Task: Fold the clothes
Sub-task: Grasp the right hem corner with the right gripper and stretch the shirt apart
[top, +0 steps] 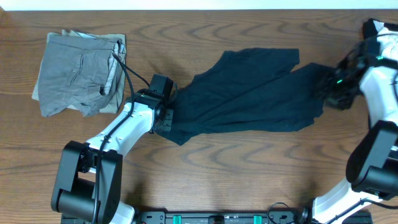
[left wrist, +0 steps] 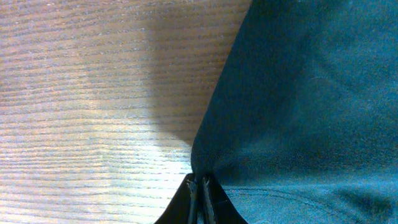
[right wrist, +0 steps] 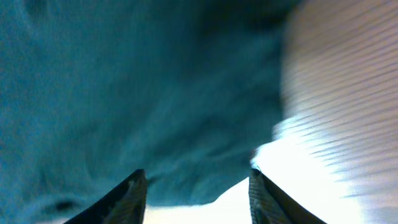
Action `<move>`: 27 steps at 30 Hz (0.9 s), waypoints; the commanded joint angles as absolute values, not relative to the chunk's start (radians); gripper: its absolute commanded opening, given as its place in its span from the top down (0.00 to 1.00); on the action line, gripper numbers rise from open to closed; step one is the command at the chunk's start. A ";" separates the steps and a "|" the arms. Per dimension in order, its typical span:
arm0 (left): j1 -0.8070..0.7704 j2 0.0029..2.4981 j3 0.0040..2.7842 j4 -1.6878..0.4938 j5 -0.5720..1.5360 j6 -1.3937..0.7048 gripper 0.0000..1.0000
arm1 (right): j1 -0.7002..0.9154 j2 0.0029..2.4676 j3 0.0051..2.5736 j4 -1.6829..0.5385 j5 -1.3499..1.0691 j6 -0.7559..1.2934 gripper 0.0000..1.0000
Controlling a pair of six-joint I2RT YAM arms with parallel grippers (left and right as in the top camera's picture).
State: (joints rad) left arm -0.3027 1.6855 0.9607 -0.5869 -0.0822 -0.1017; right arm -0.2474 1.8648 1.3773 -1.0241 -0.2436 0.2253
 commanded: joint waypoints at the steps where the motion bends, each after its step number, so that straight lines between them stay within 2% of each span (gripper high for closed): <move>1: -0.299 1.670 0.952 -0.590 -0.087 -0.115 0.94 | -0.164 1.845 1.290 -1.022 -0.350 0.174 0.48; 7: -0.300 1.670 0.954 -0.574 -0.087 -0.130 0.94 | -0.036 1.845 1.114 -0.904 -0.342 0.266 0.50; 13: -0.300 1.670 0.954 -0.566 -0.087 -0.130 0.94 | -0.020 1.845 1.023 -0.801 -0.305 0.341 0.51; 15: -0.300 1.670 0.954 -0.563 -0.087 -0.130 0.94 | -0.021 1.845 1.021 -0.784 -0.282 0.344 0.56; 17: -0.299 1.670 0.955 -0.558 -0.087 -0.130 0.94 | -0.021 1.845 1.021 -0.778 -0.277 0.344 0.67; 18: -0.299 1.670 0.955 -0.558 -0.087 -0.130 0.94 | -0.021 1.845 1.021 -0.783 -0.278 0.344 0.68; 19: -0.299 1.670 0.955 -0.559 -0.087 -0.130 0.94 | -0.021 1.845 1.021 -0.791 -0.277 0.340 0.65; 21: -0.300 1.670 0.955 -0.560 -0.087 -0.130 0.94 | -0.021 1.843 1.021 -0.807 -0.277 0.301 0.52; 27: -0.299 1.670 0.955 -0.559 -0.087 -0.130 0.94 | -0.040 1.795 1.048 -0.809 -0.312 0.173 0.52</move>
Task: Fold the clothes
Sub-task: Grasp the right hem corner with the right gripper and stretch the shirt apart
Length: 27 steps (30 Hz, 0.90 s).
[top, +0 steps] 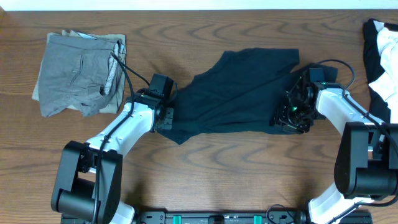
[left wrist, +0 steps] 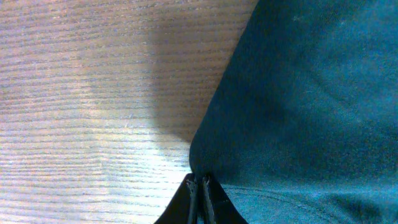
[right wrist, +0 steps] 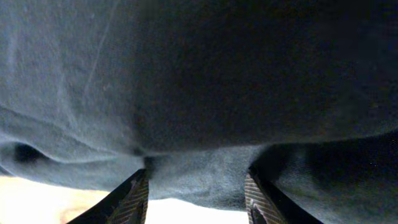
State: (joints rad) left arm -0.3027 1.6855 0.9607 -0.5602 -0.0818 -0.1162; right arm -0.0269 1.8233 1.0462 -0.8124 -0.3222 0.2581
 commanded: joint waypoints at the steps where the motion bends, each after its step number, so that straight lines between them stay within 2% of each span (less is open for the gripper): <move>1: -0.299 1.670 0.956 -0.559 -0.087 -0.130 0.94 | -0.045 1.774 1.052 -0.803 -0.347 0.157 0.53; 4: -0.299 1.670 0.958 -0.559 -0.087 -0.130 0.93 | -0.050 1.710 1.056 -0.808 -0.396 0.152 0.58; 9: -0.299 1.670 0.965 -0.559 -0.087 -0.130 0.94 | -0.049 1.681 1.044 -0.880 -0.307 0.220 0.50; 14: -0.299 1.670 0.967 -0.565 -0.087 -0.130 0.93 | -0.048 1.697 0.992 -0.879 -0.278 0.297 0.52; 23: -0.299 1.669 0.967 -0.564 -0.087 -0.130 0.93 | -0.046 1.699 0.853 -0.717 -0.265 0.466 0.50; 27: -0.299 1.669 0.967 -0.564 -0.087 -0.130 0.93 | -0.047 1.699 0.818 -0.644 -0.231 0.505 0.56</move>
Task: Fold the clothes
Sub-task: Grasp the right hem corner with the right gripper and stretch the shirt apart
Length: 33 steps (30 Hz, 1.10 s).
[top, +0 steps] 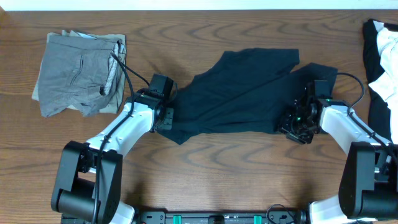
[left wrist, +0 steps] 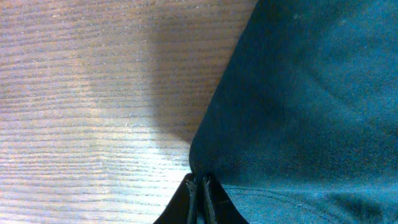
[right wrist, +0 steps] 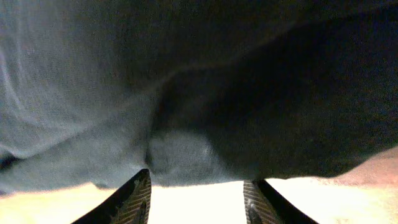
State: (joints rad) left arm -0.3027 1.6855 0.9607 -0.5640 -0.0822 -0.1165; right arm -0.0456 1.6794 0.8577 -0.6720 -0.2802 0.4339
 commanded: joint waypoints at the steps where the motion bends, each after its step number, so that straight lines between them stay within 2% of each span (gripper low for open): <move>1: -0.299 1.669 0.967 -0.565 -0.087 -0.130 0.93 | -0.047 1.699 0.818 -0.631 -0.212 0.505 0.57; 4: -0.299 1.667 0.967 -0.564 -0.087 -0.130 0.93 | -0.047 1.699 0.819 -0.595 -0.191 0.503 0.65; 8: -0.299 1.662 0.967 -0.564 -0.087 -0.130 0.93 | -0.049 1.698 0.821 -0.607 -0.184 0.499 0.98; 12: -0.299 1.639 0.968 -0.578 -0.087 -0.130 0.93 | -0.068 1.679 0.868 -0.698 -0.128 0.435 0.99; 18: -0.299 1.549 0.968 -0.607 -0.087 -0.130 0.94 | -0.099 1.574 1.042 -0.933 0.084 0.386 0.99; 25: -0.299 1.399 0.967 -0.754 -0.068 -0.136 0.94 | -0.105 1.456 1.175 -1.231 0.128 0.324 0.99; 33: -0.300 1.255 0.968 -0.885 0.120 -0.137 0.94 | -0.104 1.441 1.174 -1.439 0.126 0.286 0.99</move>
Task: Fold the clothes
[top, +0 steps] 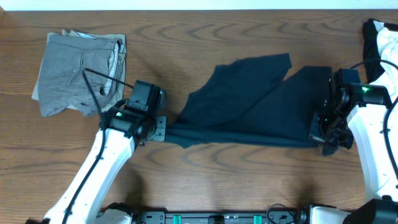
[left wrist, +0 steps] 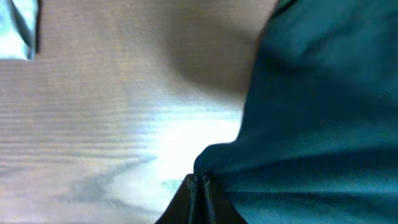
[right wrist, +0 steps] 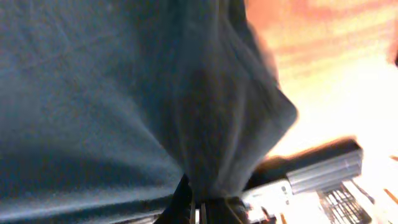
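A dark teal garment (top: 249,106) hangs stretched between both arms above the wooden table (top: 205,37). My left gripper (top: 163,128) is shut on its left end, the cloth bunching at the closed jaws in the left wrist view, where the left gripper (left wrist: 199,182) pinches the garment (left wrist: 311,124). My right gripper (top: 318,135) is shut on the right end; in the right wrist view the right gripper (right wrist: 198,205) pinches the garment (right wrist: 93,93) as it drapes away from it.
A folded grey garment (top: 78,71) lies at the back left of the table. A pile of white and black clothes (top: 382,43) sits at the right edge.
My right gripper has shut on the garment's right end. Both grippers have risen, so the garment is now lifted and pulled taut between them instead of lying on the table.
My left gripper stayed shut on the garment's left edge throughout. My right gripper was open at the far right, then open over the garment's lower right edge at two moments. Now it is shut on that edge and the garment is lifted.
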Action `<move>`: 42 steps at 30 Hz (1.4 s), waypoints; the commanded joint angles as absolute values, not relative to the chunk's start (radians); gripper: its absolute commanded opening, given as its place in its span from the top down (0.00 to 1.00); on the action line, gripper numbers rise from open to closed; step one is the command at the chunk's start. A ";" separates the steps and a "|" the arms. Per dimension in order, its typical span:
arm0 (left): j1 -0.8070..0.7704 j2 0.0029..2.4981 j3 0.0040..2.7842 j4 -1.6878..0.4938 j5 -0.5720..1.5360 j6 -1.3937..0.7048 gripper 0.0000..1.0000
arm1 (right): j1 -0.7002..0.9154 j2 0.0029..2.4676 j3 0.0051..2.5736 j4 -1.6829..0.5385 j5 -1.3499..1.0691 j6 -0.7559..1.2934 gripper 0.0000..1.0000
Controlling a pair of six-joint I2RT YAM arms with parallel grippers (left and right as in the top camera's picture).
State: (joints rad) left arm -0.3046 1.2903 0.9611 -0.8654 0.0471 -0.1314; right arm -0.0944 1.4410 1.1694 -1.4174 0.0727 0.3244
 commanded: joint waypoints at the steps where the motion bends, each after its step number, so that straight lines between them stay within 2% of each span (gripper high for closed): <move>1: -0.300 1.240 0.967 -0.899 0.154 -0.137 0.94 | -0.104 1.441 1.174 -1.452 0.125 0.275 0.99; 6: -0.300 1.207 0.967 -0.943 0.201 -0.136 0.94 | -0.104 1.441 1.174 -1.461 0.118 0.271 0.98; 9: -0.300 1.207 0.967 -0.958 0.198 -0.136 0.91 | -0.104 1.441 1.174 -1.450 0.118 0.272 0.91; 11: -0.300 1.207 0.967 -0.964 0.198 -0.136 0.86 | -0.104 1.441 1.174 -1.435 0.118 0.271 0.84; 19: -0.299 1.208 0.967 -0.958 0.197 -0.132 0.83 | -0.105 1.441 1.174 -1.388 0.115 0.272 0.80; 24: -0.300 1.234 0.967 -0.749 0.203 -0.132 0.65 | -0.104 1.446 1.173 -1.224 0.030 0.272 0.67; 25: -0.300 1.252 0.967 -0.696 0.209 -0.132 0.60 | -0.104 1.448 1.173 -1.179 0.007 0.272 0.66; 27: -0.300 1.303 0.967 -0.598 0.284 -0.110 0.57 | -0.104 1.454 1.173 -1.106 -0.038 0.271 0.66; 30: -0.300 1.446 0.971 -0.413 0.439 -0.098 0.59 | -0.104 1.457 1.173 -1.008 -0.091 0.272 0.66; 34: -0.303 1.647 1.034 -0.285 0.526 -0.099 0.77 | -0.104 1.457 1.173 -0.952 -0.130 0.276 0.66; 37: -0.320 1.806 1.156 -0.283 0.532 -0.096 0.85 | -0.104 1.457 1.173 -0.944 -0.135 0.276 0.66; 42: -0.363 2.017 1.387 -0.290 0.519 -0.042 0.87 | -0.104 1.457 1.173 -0.942 -0.135 0.276 0.66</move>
State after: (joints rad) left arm -0.3386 1.9579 1.2751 -0.2890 0.4942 -0.0830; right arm -0.0963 1.4532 1.1690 -0.9436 -0.1177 0.2764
